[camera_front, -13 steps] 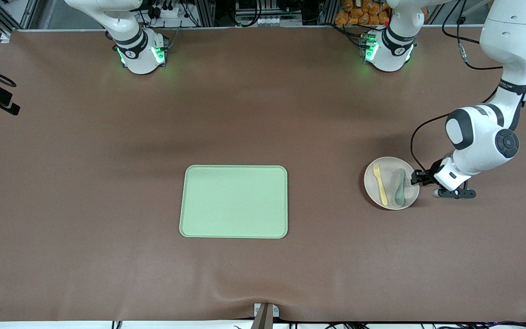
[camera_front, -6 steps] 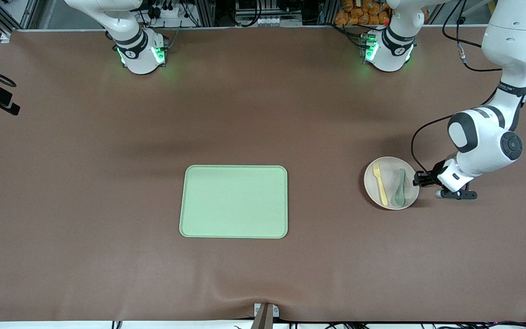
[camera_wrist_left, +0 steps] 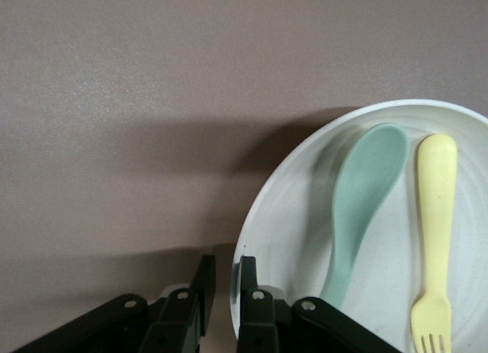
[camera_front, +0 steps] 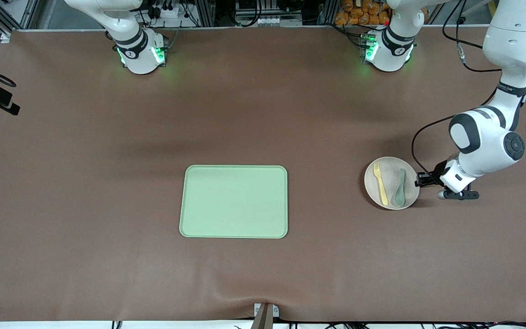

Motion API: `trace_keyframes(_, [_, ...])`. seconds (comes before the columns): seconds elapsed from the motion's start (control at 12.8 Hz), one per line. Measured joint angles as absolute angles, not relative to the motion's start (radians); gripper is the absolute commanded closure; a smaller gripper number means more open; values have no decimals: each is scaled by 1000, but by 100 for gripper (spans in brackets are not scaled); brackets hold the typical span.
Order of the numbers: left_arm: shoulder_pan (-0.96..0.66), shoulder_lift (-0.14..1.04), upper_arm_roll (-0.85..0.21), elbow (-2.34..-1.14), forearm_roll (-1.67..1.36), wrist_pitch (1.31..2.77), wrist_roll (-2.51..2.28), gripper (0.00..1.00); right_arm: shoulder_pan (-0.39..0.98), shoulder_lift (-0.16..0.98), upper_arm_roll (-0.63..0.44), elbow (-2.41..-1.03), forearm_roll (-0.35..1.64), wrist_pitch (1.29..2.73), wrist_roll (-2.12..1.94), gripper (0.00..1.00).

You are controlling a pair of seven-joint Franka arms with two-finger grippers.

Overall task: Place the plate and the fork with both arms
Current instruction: 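Close the left gripper on the plate rim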

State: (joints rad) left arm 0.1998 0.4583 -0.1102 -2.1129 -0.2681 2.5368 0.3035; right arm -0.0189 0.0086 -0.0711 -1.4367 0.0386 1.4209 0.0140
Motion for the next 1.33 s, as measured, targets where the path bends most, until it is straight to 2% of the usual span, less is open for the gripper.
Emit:
trace_keyframes(0.39, [200,469,-112,-2108,-284,2537,304,87,-19,9,-71,-1437,39,1421,14,0])
trace_keyframes(0.55, [200,469,-112,-2106,-285,2537,304,95,-19,9,-71,-1437,39,1421,14,0])
trace_keyframes(0.7, [200,469,-112,-2104,-286,2536,304,97,-19,9,-71,-1437,39,1421,14,0])
trace_keyframes(1.33, [200,468,-114,-2093,-293,2531,314,100,-19,9,-69,-1437,39,1421,14,0])
